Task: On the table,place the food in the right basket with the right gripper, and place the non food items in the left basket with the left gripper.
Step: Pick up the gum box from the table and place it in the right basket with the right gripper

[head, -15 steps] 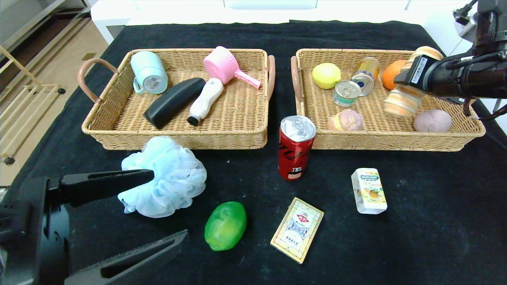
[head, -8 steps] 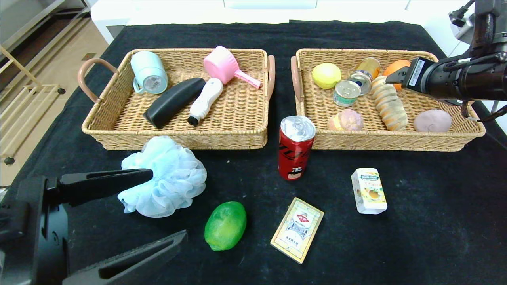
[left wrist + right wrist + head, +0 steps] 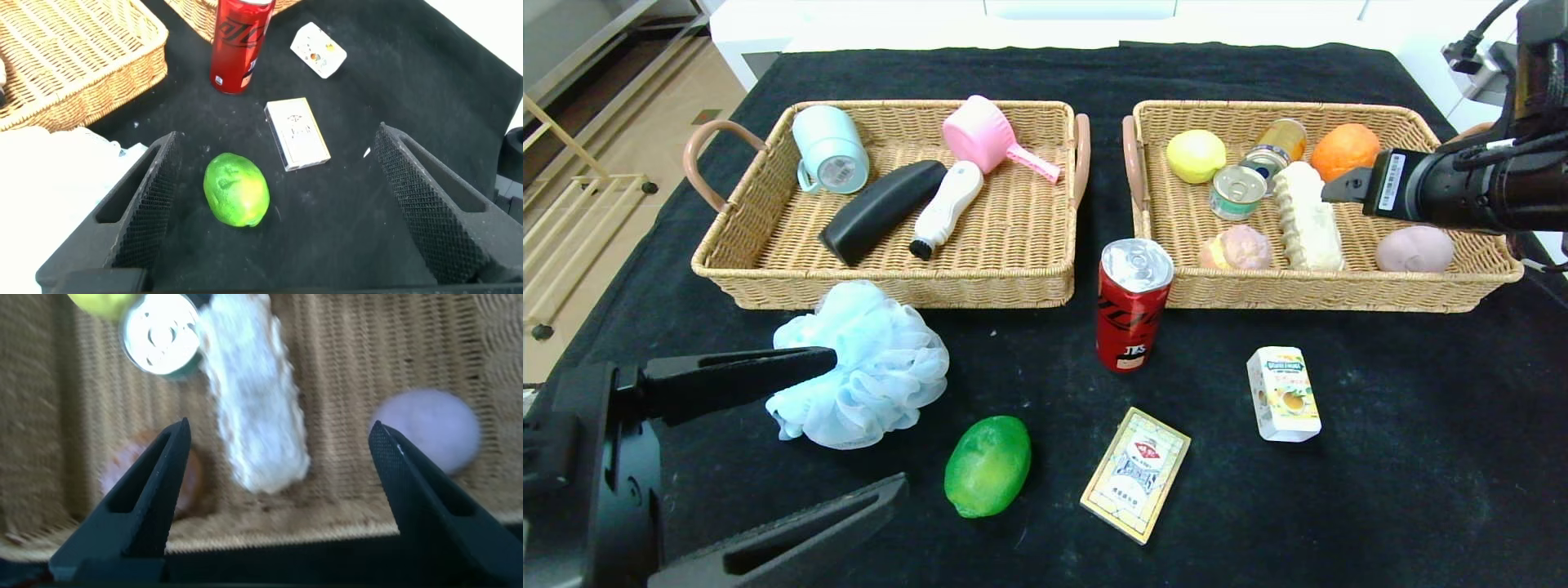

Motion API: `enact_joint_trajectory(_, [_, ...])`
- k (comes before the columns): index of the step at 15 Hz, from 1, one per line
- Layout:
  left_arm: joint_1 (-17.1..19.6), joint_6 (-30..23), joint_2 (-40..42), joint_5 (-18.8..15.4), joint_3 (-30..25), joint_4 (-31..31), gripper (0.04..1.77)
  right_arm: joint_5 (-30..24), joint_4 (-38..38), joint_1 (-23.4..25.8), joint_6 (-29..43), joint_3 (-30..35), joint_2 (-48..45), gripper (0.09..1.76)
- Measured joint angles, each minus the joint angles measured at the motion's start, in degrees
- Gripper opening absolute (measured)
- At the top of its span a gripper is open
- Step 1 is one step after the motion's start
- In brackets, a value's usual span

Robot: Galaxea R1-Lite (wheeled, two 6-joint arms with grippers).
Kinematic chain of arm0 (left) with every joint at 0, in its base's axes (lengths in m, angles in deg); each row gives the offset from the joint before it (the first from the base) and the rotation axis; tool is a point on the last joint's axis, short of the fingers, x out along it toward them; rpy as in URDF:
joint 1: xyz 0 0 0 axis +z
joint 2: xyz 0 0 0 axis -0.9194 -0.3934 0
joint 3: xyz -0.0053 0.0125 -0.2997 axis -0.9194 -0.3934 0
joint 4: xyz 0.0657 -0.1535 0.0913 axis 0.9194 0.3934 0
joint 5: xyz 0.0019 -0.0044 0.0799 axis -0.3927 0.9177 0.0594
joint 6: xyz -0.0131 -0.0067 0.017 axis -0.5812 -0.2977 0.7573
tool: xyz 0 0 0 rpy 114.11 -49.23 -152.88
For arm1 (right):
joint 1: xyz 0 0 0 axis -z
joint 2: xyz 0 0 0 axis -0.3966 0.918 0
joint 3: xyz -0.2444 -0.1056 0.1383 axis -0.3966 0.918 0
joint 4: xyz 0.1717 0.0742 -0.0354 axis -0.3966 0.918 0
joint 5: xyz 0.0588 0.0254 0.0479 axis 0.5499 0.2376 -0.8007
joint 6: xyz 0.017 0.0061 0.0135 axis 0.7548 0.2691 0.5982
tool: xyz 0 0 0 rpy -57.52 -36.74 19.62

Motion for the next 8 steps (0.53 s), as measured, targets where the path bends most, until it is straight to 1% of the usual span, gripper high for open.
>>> enact_joint_trajectory(2, [0.00, 0.02, 0.01, 0.00, 0.00, -0.06, 1.72, 2.18, 0.24, -2.62, -2.18, 3.82, -2.73, 1.63])
enact_joint_trajectory(4, [0.00, 0.00, 0.00, 0.00, 0.00, -0.02, 1.72, 3.54, 0.85, -5.90, -2.86, 7.23, -5.64, 1.64])
enact_joint_trajectory(6, [0.00, 0.00, -0.07, -0.02, 0.00, 0.05, 1.72, 6.81, 5.75, -8.83, -2.97, 10.20, -8.13, 1.66])
enact_joint_trajectory(8, [0.00, 0.00, -0.41, 0.02, -0.22, 0.20, 1.72, 7.89, 7.74, -10.69, -2.80, 12.69, -9.75, 1.67])
